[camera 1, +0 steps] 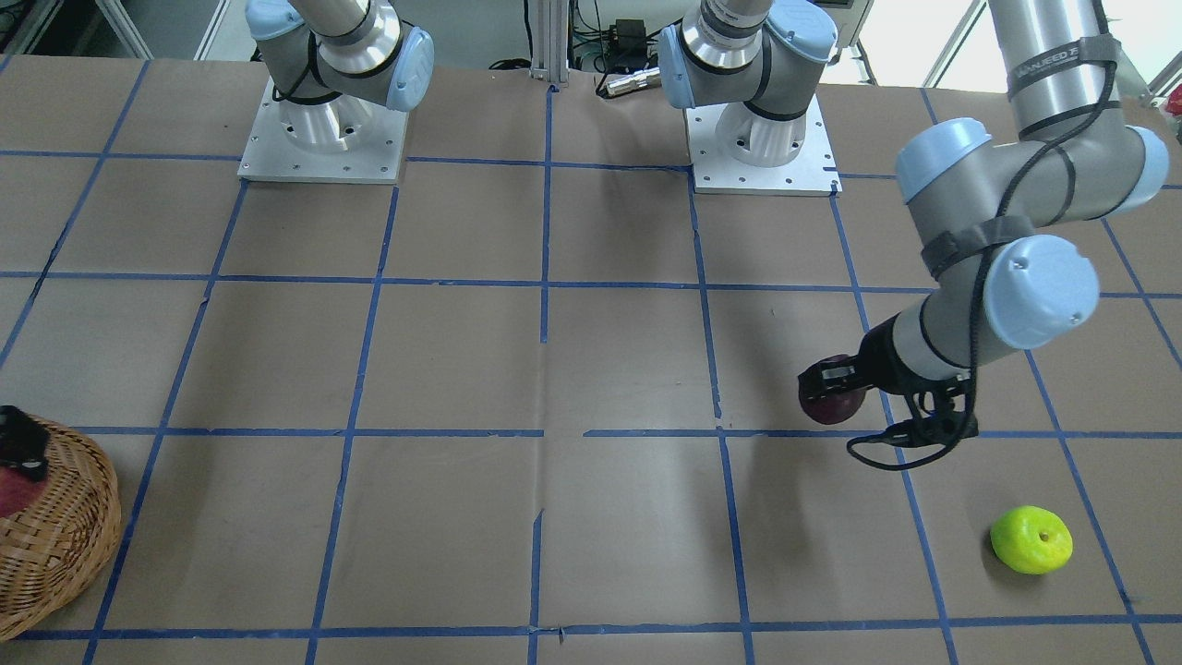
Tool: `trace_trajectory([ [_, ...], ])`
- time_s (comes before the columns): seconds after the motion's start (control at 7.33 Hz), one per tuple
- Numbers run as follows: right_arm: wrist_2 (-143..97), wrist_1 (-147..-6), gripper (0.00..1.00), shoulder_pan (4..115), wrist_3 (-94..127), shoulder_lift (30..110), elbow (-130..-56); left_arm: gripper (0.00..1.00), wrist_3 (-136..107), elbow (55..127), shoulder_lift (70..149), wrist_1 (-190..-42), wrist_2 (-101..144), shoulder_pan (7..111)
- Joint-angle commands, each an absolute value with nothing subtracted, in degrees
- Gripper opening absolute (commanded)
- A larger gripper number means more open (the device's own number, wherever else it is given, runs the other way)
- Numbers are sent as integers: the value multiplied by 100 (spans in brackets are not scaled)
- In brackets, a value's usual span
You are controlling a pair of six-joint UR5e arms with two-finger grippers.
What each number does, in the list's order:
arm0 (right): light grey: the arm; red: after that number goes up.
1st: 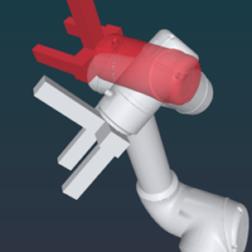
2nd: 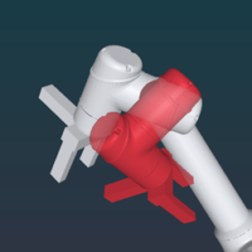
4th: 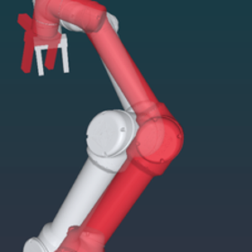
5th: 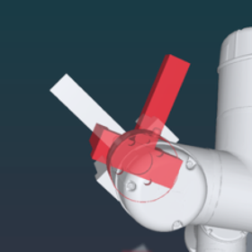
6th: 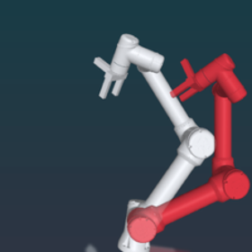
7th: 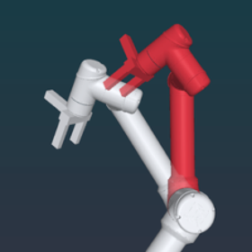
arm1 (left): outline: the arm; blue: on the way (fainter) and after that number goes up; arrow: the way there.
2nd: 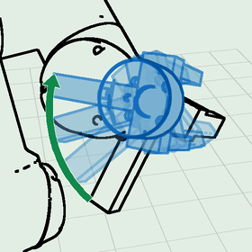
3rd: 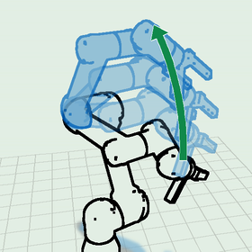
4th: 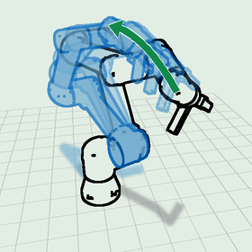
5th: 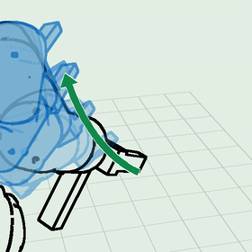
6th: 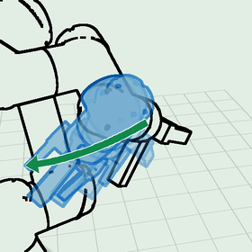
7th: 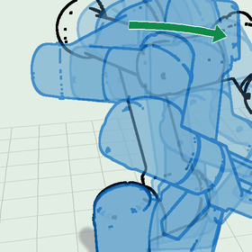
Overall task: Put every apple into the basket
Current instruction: 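Carry the red apple to the basket while the left lifts the purple apple, then set the purple apple at center with the left while the right releases into basket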
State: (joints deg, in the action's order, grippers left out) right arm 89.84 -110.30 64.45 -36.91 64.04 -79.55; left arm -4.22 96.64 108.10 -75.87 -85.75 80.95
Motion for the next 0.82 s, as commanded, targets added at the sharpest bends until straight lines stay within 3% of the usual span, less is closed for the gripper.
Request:
trace_trajectory([
  [0.0,8974,-11842,0,5513,-4954,5480,-7648,5,-2296,9248,11073,-7062,-8279,9546],
  [0.14,8965,-11943,6,5380,-5088,5310,-7629,6,-2564,9255,11248,-6518,-8262,10206],
  [0.27,8974,-11883,48,5353,-5071,5291,-7655,16,-2749,9290,11389,-6417,-8270,10639],
  [0.41,8869,-11865,99,5353,-5028,5282,-7707,20,-2751,9342,11582,-6190,-8175,10687],
  [0.55,8842,-11857,100,5422,-4906,5334,-7647,20,-2699,9351,11732,-5961,-7948,10714],
  [0.68,8859,-11848,100,5458,-4887,5422,-7629,49,-2672,9360,11881,-5950,-7937,10714],
])
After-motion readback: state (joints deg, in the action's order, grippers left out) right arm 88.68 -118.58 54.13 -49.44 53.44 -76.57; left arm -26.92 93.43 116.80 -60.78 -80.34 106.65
